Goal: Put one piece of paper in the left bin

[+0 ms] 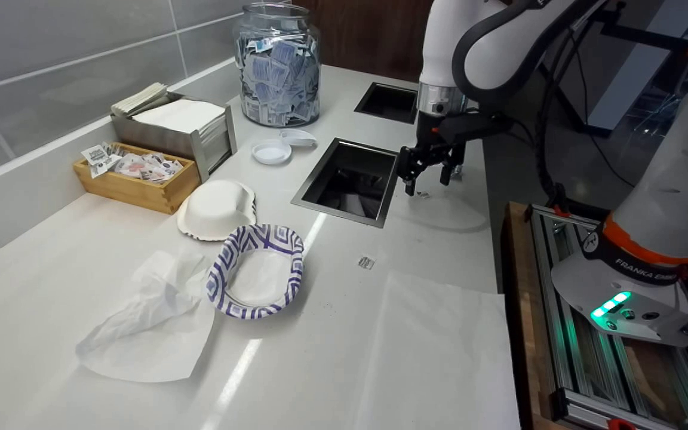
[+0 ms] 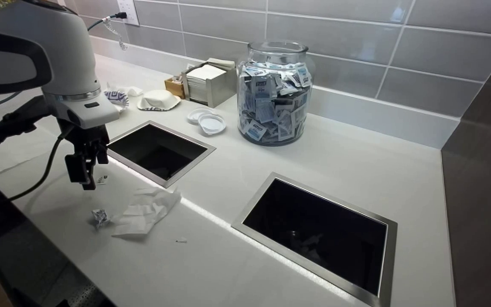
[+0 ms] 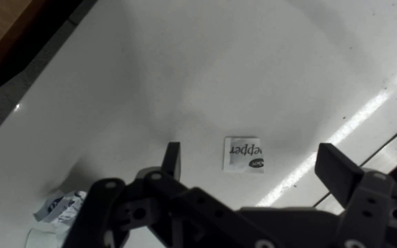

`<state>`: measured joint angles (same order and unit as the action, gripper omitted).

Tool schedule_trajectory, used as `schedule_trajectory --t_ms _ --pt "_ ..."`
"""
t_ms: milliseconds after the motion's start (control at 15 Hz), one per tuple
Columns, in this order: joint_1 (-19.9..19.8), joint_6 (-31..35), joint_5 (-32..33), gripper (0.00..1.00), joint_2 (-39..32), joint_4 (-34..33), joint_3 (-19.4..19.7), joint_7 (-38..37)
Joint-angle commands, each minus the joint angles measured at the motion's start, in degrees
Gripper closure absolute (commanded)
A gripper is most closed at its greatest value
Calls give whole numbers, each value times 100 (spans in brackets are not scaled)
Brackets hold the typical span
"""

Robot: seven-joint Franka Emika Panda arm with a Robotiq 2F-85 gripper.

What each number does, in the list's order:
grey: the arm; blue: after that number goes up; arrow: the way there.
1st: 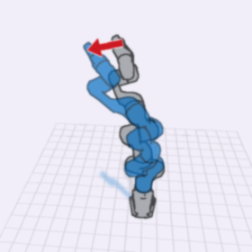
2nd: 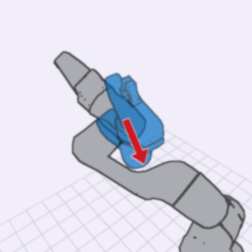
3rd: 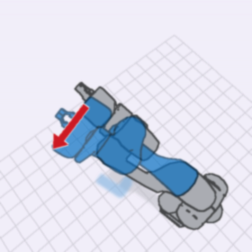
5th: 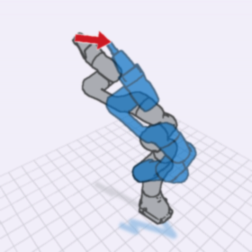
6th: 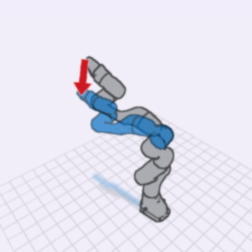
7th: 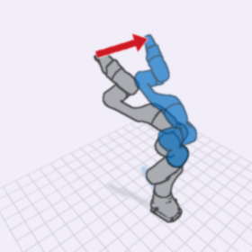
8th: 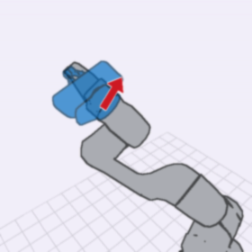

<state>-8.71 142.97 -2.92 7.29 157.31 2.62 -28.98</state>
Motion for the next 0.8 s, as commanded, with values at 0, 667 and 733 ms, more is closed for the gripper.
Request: schedule_trajectory --t_ms 0,667,733 --pt "-62 326 269 0 -156 -5 61 -47" --pt "-9 486 128 17 -230 -18 109 30" --pt "3 475 65 14 -221 -22 115 66"
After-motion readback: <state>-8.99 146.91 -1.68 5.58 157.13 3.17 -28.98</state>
